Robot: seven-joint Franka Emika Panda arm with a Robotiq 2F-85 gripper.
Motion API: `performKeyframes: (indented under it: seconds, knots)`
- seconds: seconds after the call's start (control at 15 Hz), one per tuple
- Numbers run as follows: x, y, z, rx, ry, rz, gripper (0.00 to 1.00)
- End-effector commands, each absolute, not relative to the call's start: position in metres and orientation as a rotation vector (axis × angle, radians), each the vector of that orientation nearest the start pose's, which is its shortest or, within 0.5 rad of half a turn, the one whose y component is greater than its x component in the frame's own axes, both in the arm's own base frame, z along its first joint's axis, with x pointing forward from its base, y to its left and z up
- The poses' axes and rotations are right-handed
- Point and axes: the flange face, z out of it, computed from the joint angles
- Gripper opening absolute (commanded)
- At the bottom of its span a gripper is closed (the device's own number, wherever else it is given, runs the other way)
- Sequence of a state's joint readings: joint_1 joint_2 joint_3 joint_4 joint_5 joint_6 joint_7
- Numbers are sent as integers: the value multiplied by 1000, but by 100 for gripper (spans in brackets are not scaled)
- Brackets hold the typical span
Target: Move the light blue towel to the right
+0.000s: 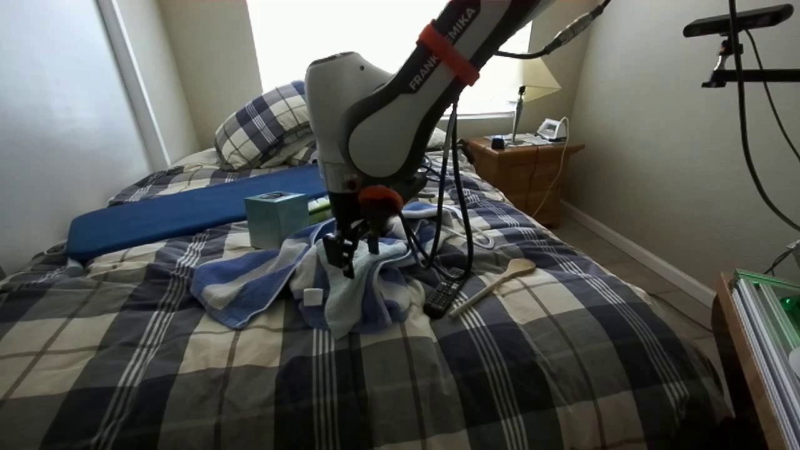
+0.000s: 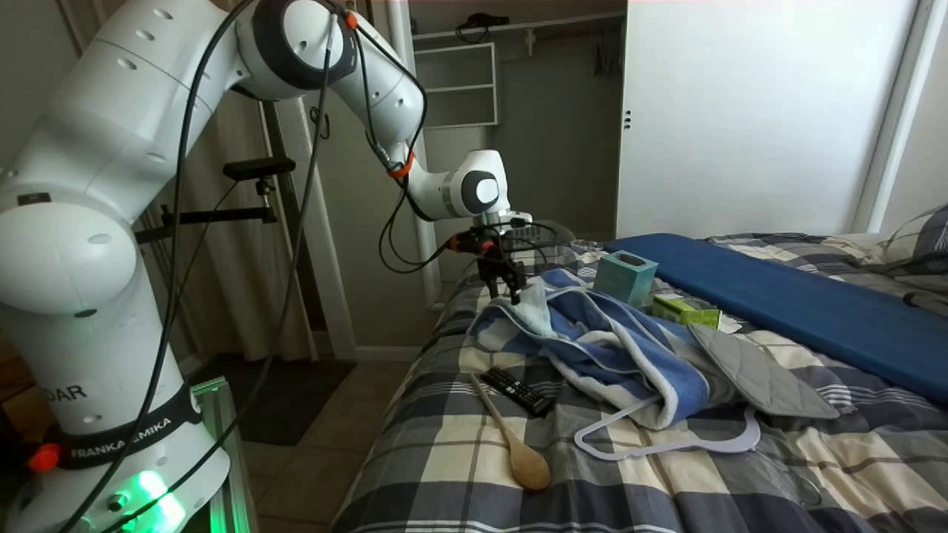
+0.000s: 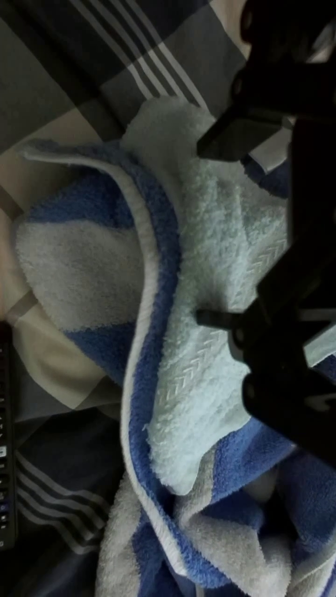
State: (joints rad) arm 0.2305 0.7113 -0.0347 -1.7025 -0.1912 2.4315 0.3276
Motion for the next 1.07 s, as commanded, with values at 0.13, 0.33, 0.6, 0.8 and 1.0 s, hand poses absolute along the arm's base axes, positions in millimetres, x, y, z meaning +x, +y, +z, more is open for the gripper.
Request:
performKeyframes:
  seconds: [0.13, 0.33, 0.6, 0.8, 1.0]
  knots:
    - [673, 136, 181, -3289, -23, -69, 44]
    - [675, 136, 191, -3292, -17, -90, 25]
    - [677, 136, 203, -3290, -17, -113, 16]
    - [678, 137, 207, -3287, -22, -104, 0]
    - [678, 137, 209, -3289, -22, -72, 1]
